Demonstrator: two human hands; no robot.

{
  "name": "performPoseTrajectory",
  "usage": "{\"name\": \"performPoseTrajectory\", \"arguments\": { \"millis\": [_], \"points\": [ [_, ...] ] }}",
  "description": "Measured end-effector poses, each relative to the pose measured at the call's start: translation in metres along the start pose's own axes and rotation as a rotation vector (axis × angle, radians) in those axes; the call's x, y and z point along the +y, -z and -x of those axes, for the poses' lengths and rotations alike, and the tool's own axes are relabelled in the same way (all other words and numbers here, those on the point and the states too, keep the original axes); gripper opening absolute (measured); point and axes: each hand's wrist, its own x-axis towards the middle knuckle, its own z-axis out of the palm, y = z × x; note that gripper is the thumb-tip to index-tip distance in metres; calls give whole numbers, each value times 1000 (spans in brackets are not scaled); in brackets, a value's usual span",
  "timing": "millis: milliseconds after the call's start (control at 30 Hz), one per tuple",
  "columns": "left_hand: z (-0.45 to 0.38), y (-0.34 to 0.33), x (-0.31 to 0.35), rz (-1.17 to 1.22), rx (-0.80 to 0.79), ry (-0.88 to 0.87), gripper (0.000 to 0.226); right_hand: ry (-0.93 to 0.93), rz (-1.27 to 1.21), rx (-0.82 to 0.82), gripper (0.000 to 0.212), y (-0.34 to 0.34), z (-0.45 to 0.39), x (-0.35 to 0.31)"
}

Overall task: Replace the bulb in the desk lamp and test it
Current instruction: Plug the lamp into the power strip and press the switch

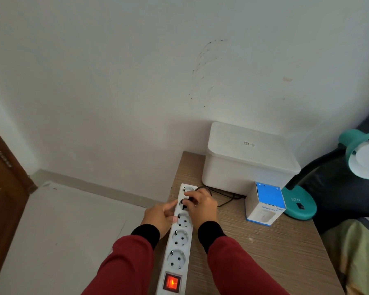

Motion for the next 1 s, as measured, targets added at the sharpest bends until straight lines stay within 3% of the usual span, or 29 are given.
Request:
{"name": "performPoseTrajectory", "arguments": {
  "millis": [400, 600, 733, 833, 1000],
  "points": [
    [-6, -2, -4, -14, 6, 5, 52, -15, -3, -116, 14, 7, -1, -2],
    [-10, -2, -8, -12, 9, 12, 52, 103, 245, -124, 15, 2, 2, -4],
    [-11, -4, -8, -27, 17, 24, 53, 77, 265, -162, 18, 6, 0, -7],
    [-10, -4, -5, -105, 27, 17, 52, 58, 308, -282, 26, 15, -4, -11],
    [-6, 0, 12, -350, -30, 32, 48, 87, 453, -628, 57, 48, -6, -20]
  ]
}}
